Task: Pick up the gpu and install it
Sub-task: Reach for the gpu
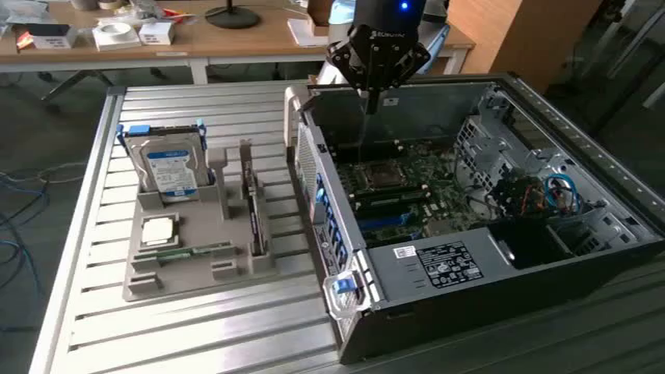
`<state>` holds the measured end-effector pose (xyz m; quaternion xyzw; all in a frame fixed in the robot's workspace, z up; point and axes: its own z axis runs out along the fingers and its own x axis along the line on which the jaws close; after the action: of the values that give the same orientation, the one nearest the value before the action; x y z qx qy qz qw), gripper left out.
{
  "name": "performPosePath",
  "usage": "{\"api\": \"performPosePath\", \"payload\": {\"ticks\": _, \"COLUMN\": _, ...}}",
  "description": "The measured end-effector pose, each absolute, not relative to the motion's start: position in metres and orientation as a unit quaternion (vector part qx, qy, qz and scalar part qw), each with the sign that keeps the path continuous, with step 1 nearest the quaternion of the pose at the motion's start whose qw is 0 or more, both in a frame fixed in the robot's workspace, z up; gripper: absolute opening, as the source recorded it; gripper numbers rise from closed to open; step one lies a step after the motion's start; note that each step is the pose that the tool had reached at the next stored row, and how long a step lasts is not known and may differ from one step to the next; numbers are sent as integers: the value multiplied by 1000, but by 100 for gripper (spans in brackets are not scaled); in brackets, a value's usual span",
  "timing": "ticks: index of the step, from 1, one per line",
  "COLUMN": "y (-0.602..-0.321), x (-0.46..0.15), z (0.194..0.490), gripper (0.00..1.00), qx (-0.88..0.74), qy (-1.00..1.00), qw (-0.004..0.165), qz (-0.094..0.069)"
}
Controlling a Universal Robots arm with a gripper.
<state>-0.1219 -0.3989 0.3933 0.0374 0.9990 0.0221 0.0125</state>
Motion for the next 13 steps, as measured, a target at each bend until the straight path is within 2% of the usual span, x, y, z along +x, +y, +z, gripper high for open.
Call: {"api": "performPosePath", "payload": {"ticks": 13, "y": -399, "x": -122, "z": 393, "gripper": 11, "qx": 37, "qy": 999, "qw": 12, "qz": 22}}
